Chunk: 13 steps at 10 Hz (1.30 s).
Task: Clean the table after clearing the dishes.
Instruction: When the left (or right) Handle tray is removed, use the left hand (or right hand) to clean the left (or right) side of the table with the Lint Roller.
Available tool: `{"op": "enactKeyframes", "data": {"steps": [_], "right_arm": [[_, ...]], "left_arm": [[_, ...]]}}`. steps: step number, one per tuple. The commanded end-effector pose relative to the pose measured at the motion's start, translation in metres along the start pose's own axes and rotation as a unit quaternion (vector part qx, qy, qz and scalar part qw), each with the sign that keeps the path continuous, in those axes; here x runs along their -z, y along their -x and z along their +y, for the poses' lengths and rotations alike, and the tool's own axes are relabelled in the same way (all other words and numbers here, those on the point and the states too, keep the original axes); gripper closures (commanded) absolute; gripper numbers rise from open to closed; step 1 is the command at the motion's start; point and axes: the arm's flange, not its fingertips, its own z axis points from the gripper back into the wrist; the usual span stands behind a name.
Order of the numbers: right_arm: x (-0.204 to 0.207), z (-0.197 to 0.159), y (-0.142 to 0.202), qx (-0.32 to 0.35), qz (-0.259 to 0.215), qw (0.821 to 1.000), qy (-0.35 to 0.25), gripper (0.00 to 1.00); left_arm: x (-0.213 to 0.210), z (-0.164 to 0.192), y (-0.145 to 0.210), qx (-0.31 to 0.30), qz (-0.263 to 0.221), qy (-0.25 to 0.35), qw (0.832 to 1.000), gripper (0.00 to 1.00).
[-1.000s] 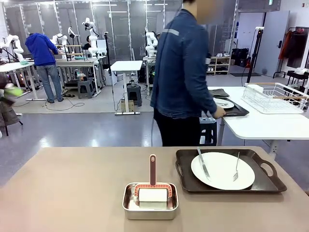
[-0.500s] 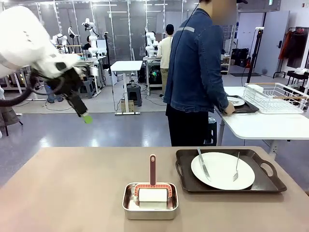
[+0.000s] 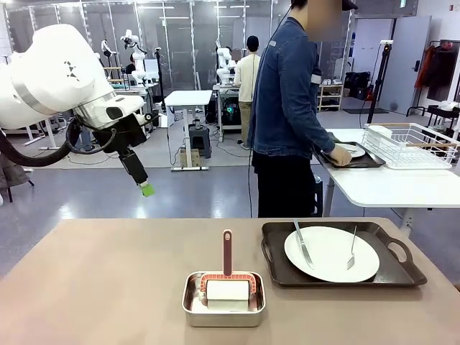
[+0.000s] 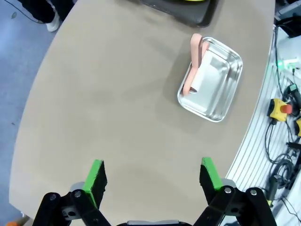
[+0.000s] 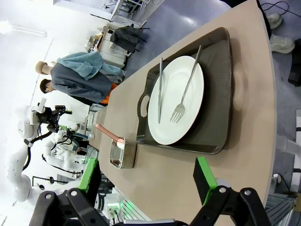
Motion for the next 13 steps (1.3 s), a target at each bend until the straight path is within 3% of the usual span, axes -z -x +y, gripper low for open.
{"op": "enactKeyframes", "data": {"steps": [1,4,6,9,13], "right_arm": [[-0.001,0.003,0.000,-0.003,-0.002,1.000,-0.002,0.00],[-0.001,0.003,0.000,-0.003,-0.002,1.000,-0.002,0.00],[-0.001,0.003,0.000,-0.003,-0.002,1.000,-0.002,0.00],[-0.001,0.003,0.000,-0.003,-0.002,1.000,-0.002,0.00],[-0.001,0.003,0.000,-0.003,-0.002,1.000,-0.002,0.00]], "left_arm": [[-0.001,0.002,0.002,-0.005,0.006,-0.006,1.000,0.00],[0.001,0.001,0.001,-0.001,0.001,0.000,1.000,0.00],[0.025,0.006,-0.052,0.124,0.055,-0.013,0.991,0.00],[0.059,-0.006,-0.131,0.229,0.117,0.030,0.966,0.00],[0.102,-0.022,-0.191,0.267,0.178,0.092,0.943,0.00]]}}
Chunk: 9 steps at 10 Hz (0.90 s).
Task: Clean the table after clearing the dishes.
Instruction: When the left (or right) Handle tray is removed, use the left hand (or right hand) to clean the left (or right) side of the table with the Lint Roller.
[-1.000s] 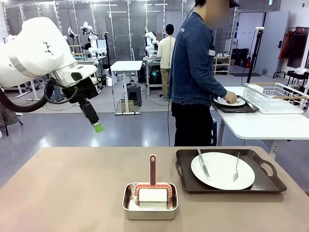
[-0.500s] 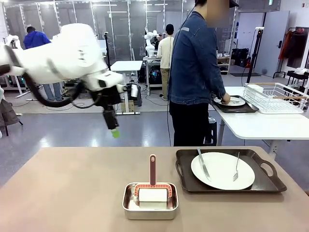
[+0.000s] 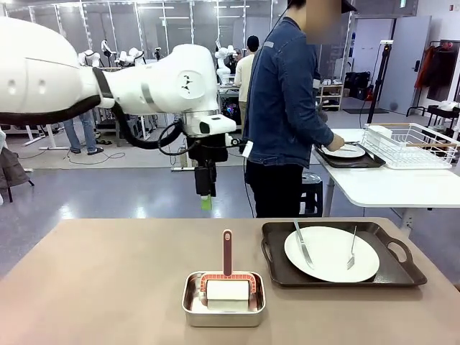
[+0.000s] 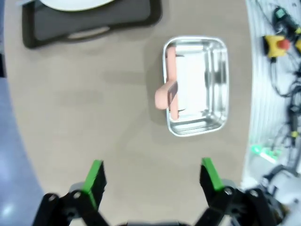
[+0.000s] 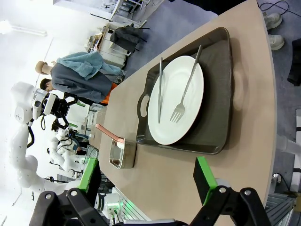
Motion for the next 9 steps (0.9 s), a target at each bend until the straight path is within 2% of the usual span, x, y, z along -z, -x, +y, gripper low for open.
{"op": "enactKeyframes", "data": {"steps": [1,3,5,9], "right_arm": [[-0.002,0.003,0.000,-0.003,-0.003,1.000,-0.002,0.00],[-0.002,0.003,0.000,-0.003,-0.003,1.000,-0.002,0.00],[-0.002,0.003,0.000,-0.003,-0.003,1.000,-0.002,0.00],[-0.002,0.003,0.000,-0.003,-0.003,1.000,-0.002,0.00]], "left_arm": [[-0.005,0.017,-0.022,0.006,0.017,0.031,0.999,0.00],[0.011,0.018,-0.038,0.014,0.014,0.039,0.999,0.00],[0.033,0.018,-0.049,-0.004,0.019,0.051,0.998,0.00],[0.078,0.021,-0.052,-0.013,0.027,0.094,0.995,0.00]]}}
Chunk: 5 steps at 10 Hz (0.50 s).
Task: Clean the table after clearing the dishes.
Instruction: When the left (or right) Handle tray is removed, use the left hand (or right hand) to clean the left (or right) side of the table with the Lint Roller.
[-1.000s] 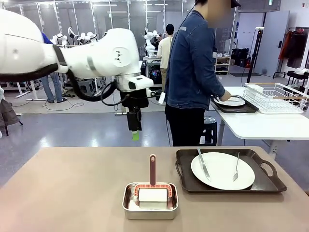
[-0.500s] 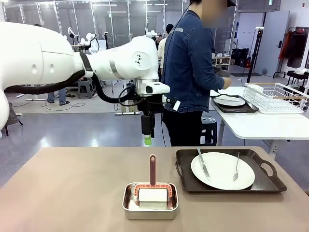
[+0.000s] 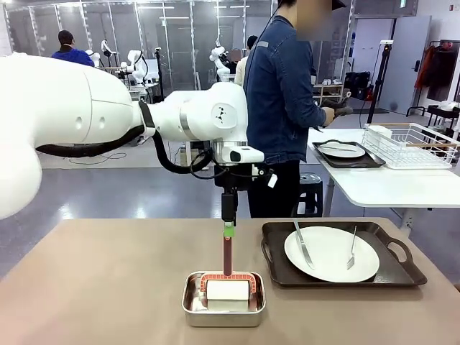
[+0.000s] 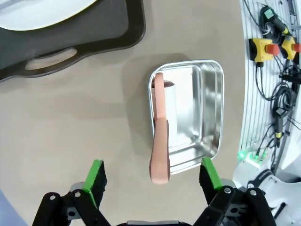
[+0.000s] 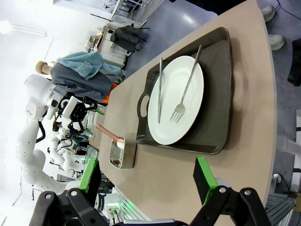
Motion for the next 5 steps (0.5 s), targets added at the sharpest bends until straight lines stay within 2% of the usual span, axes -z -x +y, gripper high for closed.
{"op": "enactKeyframes", "data": {"steps": [1,5], "right_arm": [[-0.002,0.003,0.000,-0.003,-0.002,1.000,-0.002,0.00],[-0.002,0.003,0.000,-0.003,-0.002,1.000,-0.002,0.00]], "left_arm": [[0.002,0.000,-0.003,-0.007,0.007,0.018,1.000,0.00],[0.025,0.000,-0.002,-0.006,0.014,0.038,0.999,0.00]]}}
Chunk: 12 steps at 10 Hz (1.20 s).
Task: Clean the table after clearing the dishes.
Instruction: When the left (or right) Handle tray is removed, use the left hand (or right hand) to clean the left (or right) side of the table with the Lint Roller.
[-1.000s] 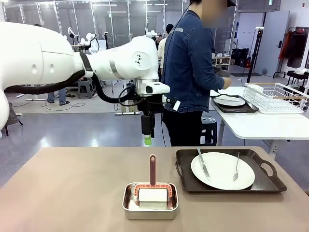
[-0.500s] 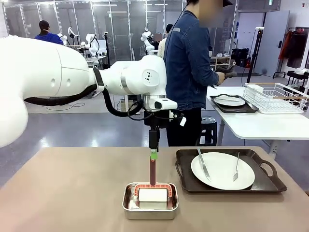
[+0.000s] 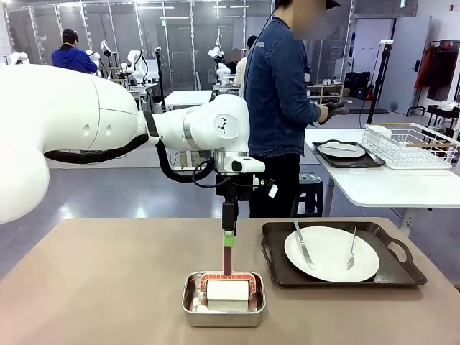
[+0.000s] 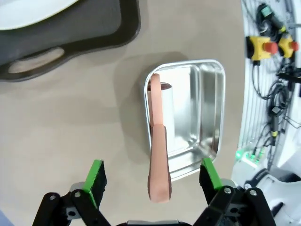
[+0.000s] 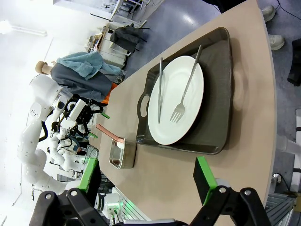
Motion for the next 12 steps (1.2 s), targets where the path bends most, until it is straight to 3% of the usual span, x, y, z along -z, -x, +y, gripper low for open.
{"op": "enactKeyframes", "data": {"steps": [1,6,8,11,12], "right_arm": [[-0.002,0.003,0.000,-0.003,-0.002,1.000,-0.002,0.00],[-0.002,0.003,0.000,-0.003,-0.002,1.000,-0.002,0.00],[-0.002,0.003,0.000,-0.003,-0.002,1.000,-0.002,0.00],[-0.002,0.003,0.000,-0.003,-0.002,1.000,-0.002,0.00],[-0.002,0.003,0.000,-0.003,-0.002,1.000,-0.002,0.00]], "left_arm": [[0.007,-0.005,0.000,-0.007,0.011,0.022,1.000,0.00],[0.023,-0.018,0.002,-0.024,0.001,0.027,0.999,0.00],[0.022,-0.018,0.004,-0.040,0.012,0.026,0.999,0.29],[0.021,-0.019,0.007,-0.044,0.020,0.029,0.998,0.96],[0.020,-0.019,0.007,-0.043,0.021,0.032,0.998,1.00]]}}
